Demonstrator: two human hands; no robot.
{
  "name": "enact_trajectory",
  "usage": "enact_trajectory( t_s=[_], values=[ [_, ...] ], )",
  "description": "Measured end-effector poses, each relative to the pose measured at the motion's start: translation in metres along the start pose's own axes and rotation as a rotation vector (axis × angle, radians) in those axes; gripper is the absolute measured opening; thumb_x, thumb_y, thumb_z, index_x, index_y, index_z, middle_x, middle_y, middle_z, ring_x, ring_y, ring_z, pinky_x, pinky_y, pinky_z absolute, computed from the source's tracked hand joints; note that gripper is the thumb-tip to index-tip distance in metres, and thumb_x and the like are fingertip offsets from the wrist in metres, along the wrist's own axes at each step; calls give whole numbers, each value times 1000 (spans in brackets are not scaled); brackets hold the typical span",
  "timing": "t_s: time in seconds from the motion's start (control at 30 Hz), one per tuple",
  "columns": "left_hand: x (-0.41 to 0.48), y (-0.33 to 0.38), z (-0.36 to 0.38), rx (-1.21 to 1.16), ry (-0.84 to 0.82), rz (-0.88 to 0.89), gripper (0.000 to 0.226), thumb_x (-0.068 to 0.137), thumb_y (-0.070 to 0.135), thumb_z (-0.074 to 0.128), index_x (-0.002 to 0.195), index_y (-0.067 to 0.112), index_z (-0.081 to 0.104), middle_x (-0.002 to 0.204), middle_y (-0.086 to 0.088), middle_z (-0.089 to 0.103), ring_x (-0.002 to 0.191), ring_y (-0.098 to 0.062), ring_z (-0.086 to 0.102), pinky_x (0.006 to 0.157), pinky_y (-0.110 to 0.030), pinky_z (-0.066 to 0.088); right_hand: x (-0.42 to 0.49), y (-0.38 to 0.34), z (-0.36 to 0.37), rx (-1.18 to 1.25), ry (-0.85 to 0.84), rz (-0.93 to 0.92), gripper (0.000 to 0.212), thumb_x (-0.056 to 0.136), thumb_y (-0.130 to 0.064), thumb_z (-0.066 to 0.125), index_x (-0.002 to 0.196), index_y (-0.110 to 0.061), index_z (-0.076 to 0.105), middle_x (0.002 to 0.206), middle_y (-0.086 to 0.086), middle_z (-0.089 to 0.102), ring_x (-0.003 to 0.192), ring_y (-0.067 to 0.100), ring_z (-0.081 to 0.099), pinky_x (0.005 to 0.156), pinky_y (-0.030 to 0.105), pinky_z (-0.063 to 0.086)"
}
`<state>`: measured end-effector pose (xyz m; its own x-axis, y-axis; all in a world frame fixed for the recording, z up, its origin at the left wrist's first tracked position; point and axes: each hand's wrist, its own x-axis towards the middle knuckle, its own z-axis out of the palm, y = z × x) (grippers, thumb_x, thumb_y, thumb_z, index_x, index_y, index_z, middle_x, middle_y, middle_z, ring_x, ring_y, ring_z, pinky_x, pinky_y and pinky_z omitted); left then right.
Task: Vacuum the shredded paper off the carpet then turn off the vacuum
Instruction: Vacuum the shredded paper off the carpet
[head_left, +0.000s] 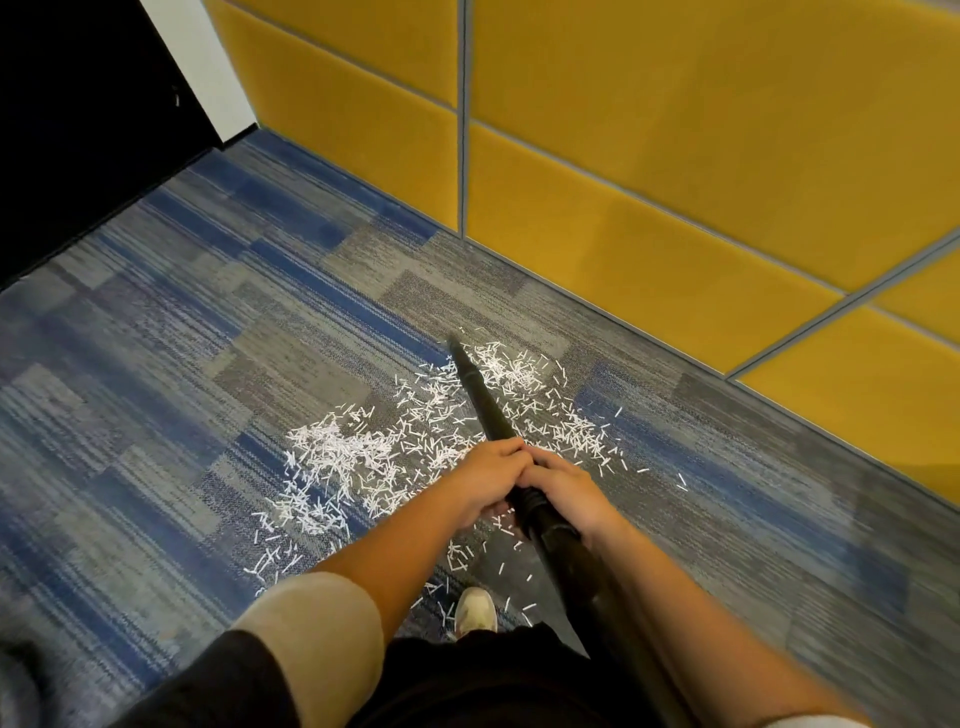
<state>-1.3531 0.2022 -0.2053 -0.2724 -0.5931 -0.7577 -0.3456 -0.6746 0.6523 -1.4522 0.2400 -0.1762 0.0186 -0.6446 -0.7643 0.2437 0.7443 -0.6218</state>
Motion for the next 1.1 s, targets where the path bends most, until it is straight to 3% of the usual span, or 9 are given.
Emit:
enact_trajectory(
  t_s=[0.07,0.17,0.37,0.63,0.73,0.9,1.03,1.1],
  values=[
    [3,0,1,33,6,-7,42,92,20,45,132,30,52,96,-10,60,57,-15,44,45,-25,31,1,-1,-2,6,3,-8,44,84,8,50,124,-6,56,68,20,57,34,20,52,33,20,42],
    [3,0,-1,56,24,-2,45,94,19,44,139,27,46,100,-11,59,58,-13,43,44,-23,31,4,0,0,15,-14,0,45,83,8,50,125,-8,56,68,21,58,34,21,53,33,20,42],
    [7,9,0,54,40,-8,43,96,17,44,138,23,46,95,-7,58,58,-12,43,45,-22,32,10,-3,-2,25,-47,19,40,84,7,48,121,-8,57,70,22,57,38,22,54,34,21,43],
    [17,23,17,49,-31,-3,46,97,18,44,142,24,41,115,-8,59,75,-19,51,54,-26,36,10,-11,-20,98,78,7,45,84,8,50,124,-12,57,67,19,58,35,22,52,32,22,42],
    [21,29,23,72,-49,6,47,97,17,44,143,24,40,111,-8,59,62,-15,46,49,-25,34,15,-11,-27,105,109,9,49,83,7,52,128,-13,55,68,20,60,39,25,55,35,23,44],
    [27,34,23,67,-58,-1,48,96,16,43,143,24,39,106,-11,59,57,-16,43,49,-27,33,22,-13,-32,139,115,7,51,82,5,56,127,-17,56,79,20,62,53,28,56,42,27,48],
    [25,32,15,21,-32,-12,47,96,14,44,143,23,41,109,-10,59,70,-19,49,56,-29,39,25,-14,-24,114,83,-4,50,81,5,56,127,-16,56,73,19,62,45,25,56,41,25,47],
    [23,30,11,23,-19,-23,46,97,15,43,142,24,42,103,-6,57,65,-13,46,51,-23,36,26,-13,-21,107,76,5,51,81,4,57,127,-19,56,71,18,63,46,25,57,41,26,48]
  ],
)
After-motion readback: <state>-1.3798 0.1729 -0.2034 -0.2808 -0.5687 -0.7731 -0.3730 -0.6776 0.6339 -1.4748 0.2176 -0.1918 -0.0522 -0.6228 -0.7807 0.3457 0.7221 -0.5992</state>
